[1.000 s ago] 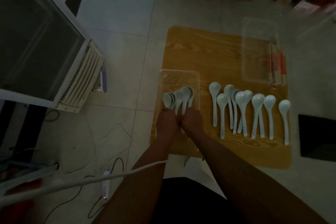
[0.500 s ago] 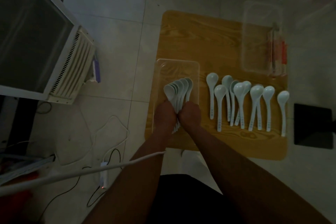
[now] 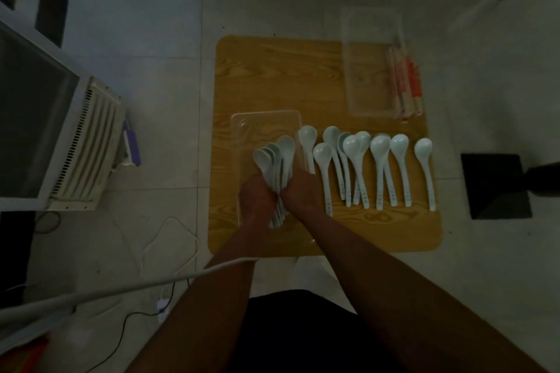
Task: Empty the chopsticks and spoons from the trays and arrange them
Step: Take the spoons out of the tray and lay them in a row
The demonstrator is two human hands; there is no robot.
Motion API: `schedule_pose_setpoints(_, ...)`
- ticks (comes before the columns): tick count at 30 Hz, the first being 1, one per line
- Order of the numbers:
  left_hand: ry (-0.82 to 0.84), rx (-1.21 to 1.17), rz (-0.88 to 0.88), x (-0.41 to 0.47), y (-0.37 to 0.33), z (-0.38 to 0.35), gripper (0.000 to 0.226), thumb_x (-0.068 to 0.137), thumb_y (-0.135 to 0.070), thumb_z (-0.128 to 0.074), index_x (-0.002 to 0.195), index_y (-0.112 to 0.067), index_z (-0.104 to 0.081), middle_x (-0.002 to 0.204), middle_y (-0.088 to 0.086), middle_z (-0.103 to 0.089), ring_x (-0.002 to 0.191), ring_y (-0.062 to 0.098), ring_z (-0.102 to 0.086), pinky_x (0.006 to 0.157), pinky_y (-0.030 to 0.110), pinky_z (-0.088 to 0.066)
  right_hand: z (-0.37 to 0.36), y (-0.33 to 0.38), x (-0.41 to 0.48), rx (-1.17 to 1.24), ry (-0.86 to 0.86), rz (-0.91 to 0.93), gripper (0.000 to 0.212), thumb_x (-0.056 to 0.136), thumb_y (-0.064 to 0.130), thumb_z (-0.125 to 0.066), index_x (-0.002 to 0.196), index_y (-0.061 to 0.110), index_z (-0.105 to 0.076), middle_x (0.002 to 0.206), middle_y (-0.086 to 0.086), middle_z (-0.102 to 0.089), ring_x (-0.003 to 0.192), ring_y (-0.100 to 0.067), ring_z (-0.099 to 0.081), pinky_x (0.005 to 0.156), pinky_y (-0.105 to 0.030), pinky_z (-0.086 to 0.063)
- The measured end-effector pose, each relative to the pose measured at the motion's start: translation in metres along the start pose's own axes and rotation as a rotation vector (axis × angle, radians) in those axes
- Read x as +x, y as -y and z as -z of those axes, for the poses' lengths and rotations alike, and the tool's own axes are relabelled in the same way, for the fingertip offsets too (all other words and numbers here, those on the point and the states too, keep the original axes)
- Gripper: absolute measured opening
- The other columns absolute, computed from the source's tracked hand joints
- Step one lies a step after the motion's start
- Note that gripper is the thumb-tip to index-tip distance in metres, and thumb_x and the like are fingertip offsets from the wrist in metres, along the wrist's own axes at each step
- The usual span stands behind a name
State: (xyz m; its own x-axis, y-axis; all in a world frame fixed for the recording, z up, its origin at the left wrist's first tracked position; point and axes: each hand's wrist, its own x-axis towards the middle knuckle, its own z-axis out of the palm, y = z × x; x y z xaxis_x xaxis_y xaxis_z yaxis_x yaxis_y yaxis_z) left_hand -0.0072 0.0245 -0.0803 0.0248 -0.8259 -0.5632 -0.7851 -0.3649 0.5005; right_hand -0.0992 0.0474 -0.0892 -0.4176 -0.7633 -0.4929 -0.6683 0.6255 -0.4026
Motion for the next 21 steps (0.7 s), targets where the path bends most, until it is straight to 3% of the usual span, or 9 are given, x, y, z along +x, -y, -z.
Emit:
schedule_pose_setpoints(4,0.000,0.003,0.002,-0.002,-0.010,-0.001,0.013,0.090,-0.007,-0.053,0.090,0.000,-0.064,0.090,0.015,-0.068,0.080,0.024,-0.066,0.060,0.025,-0.042,0.034,-0.006,0.001,0.024,0.004,0.052,0.023,0.091,0.018,-0.057,0.080,0.001,-0.069,0.073,-0.004,-0.059,0.068,-0.014,-0.055,0.060,-0.025,-0.038)
schedule_pose_setpoints(8,-0.024,0.017,0.014,-0.007,-0.019,-0.002,0.017,0.093,-0.010,-0.053,0.102,0.002,-0.063,0.094,0.014,-0.065,0.083,0.024,-0.062,0.063,0.027,-0.041,0.064,-0.039,0.009,0.119,-0.024,0.056,0.022,0.082,0.021,-0.062,0.076,0.003,-0.073,0.070,-0.007,-0.070,0.065,-0.021,-0.068,0.062,-0.031,-0.057)
schedule_pose_setpoints(10,-0.045,0.055,0.012,-0.011,-0.022,-0.005,0.017,0.094,-0.011,-0.053,0.102,0.002,-0.062,0.087,0.010,-0.060,0.081,0.022,-0.059,0.058,0.024,-0.039,0.083,-0.068,0.014,0.124,-0.049,0.035,0.022,0.084,0.020,-0.062,0.079,0.004,-0.076,0.071,-0.010,-0.071,0.066,-0.022,-0.069,0.065,-0.037,-0.059)
schedule_pose_setpoints(14,-0.084,0.085,0.005,-0.016,-0.027,-0.011,0.012,0.092,-0.010,-0.055,0.093,-0.001,-0.062,0.072,0.000,-0.052,0.070,0.016,-0.053,0.059,0.027,-0.042,0.123,-0.149,0.026,0.070,-0.113,-0.106,0.024,0.085,0.020,-0.064,0.076,0.000,-0.074,0.072,-0.014,-0.070,0.071,-0.029,-0.069,0.061,-0.032,-0.053)
schedule_pose_setpoints(16,-0.089,0.073,0.011,-0.019,-0.029,-0.015,0.011,0.092,-0.010,-0.055,0.089,-0.002,-0.061,0.069,-0.001,-0.051,0.070,0.018,-0.057,0.059,0.027,-0.044,0.135,-0.189,0.032,0.022,-0.111,-0.195,0.023,0.085,0.023,-0.065,0.083,0.002,-0.076,0.084,-0.015,-0.072,0.082,-0.031,-0.070,0.073,-0.036,-0.057)
schedule_pose_setpoints(18,-0.095,0.092,-0.021,-0.023,-0.030,-0.018,0.011,0.092,-0.010,-0.055,0.087,-0.003,-0.061,0.070,0.000,-0.053,0.071,0.020,-0.059,0.054,0.023,-0.040,0.144,-0.223,0.036,-0.024,-0.075,-0.281,0.024,0.083,0.027,-0.066,0.088,0.005,-0.075,0.093,-0.012,-0.072,0.091,-0.029,-0.069,0.075,-0.031,-0.053)
schedule_pose_setpoints(21,-0.113,0.133,-0.042,-0.027,-0.031,-0.021,0.011,0.092,-0.011,-0.056,0.084,-0.005,-0.060,0.066,-0.004,-0.050,0.068,0.016,-0.057,0.046,0.018,-0.032,0.153,-0.252,0.041,0.013,-0.030,-0.382,0.018,0.082,0.027,-0.068,0.082,0.010,-0.074,0.083,-0.005,-0.073,0.080,-0.022,-0.070,0.066,-0.026,-0.049)
